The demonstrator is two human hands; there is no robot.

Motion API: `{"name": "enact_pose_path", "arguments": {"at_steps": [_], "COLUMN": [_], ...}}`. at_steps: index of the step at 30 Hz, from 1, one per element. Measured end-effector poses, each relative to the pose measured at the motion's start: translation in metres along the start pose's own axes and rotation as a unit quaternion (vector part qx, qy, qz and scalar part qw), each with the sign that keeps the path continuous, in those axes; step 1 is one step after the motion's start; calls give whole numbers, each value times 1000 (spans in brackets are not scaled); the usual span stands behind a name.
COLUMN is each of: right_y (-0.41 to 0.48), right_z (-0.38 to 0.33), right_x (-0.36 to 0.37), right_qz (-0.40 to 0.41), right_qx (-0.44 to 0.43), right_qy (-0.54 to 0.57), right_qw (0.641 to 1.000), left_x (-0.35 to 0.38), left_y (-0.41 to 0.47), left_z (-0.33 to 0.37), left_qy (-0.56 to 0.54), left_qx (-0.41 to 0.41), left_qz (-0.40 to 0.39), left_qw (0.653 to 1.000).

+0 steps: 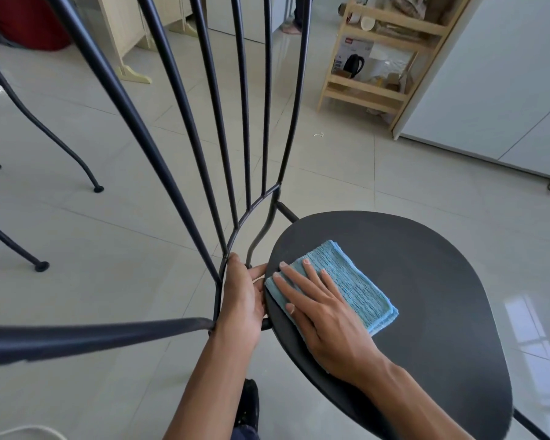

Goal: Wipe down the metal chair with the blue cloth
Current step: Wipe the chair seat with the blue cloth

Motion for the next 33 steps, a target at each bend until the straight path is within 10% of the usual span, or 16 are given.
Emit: {"name": "enact_pose_path", "arguments": {"at_steps": [24, 33], "right_y": [74, -42], "right_z": [67, 49], "right_x": [-34, -27], "right_qz": [41, 100], "right_qx": [115, 197], "right_qy": [-27, -19], "right_qw": [992, 975], "left_x": [-4, -3], "left_y": [11, 8], "left_z": [2, 2], "left_qy": [2, -1], "left_qx": [19, 13], "left_qz": [18, 19], "left_qw": [1000, 1000]}}
Point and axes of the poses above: each hand's wrist, its own y-axis towards the middle knuckle, its own x-axis out of the palm, z = x × y, the point moved 9 cm from there along y, towards the middle knuckle, and after that the axes turned 12 degrees about y, right-handed, at the moved point
